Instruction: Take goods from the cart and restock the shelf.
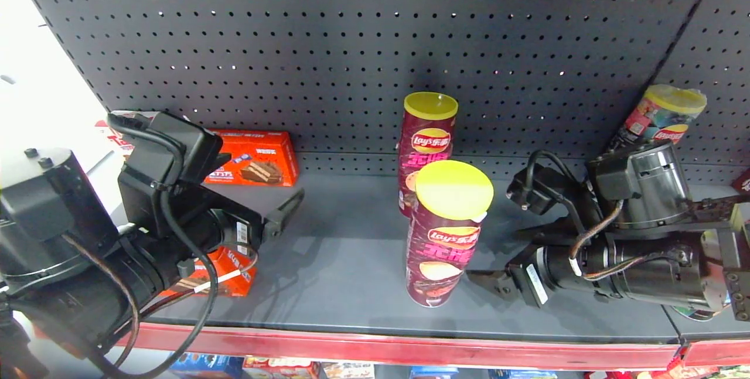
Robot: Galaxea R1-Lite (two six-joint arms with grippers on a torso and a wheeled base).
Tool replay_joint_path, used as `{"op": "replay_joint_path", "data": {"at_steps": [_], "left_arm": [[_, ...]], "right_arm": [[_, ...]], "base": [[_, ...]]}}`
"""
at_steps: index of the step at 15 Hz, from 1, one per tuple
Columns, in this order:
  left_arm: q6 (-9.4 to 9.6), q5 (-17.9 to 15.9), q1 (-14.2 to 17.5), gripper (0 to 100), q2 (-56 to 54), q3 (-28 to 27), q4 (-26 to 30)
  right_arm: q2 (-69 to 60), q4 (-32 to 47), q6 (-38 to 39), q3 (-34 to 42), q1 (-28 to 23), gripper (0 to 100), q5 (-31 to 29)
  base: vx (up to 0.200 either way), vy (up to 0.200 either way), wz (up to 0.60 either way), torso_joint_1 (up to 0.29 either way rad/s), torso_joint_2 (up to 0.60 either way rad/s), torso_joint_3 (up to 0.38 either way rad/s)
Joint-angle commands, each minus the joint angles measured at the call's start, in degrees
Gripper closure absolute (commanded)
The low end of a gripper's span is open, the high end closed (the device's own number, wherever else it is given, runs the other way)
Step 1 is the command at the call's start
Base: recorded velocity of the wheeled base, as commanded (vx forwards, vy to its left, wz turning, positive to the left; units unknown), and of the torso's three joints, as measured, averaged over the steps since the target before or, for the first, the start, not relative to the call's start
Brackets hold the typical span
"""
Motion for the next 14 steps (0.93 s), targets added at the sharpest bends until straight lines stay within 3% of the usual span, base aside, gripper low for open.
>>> {"op": "replay_joint_path", "data": {"at_steps": [1,9,14], "left_arm": [[-0.01,0.0,0.0,0,0.1,-0.1,0.0],[-0.01,0.0,0.0,0,0.0,0.1,0.0],[-0.01,0.0,0.0,0,-0.5,0.4,0.0]], "right_arm": [[0.0,0.0,0.0,-0.5,-0.4,0,0.0],[2.4,-0.1,0.0,-2.3,1.5,0,-0.1],[-4.7,-0.2,0.2,0.1,-0.7,0,-0.8]], "base": [[0.000,0.000,0.00,0.000,0.00,0.000],[0.000,0.000,0.00,0.000,0.00,0.000],[0.000,0.000,0.00,0.000,0.00,0.000]]}}
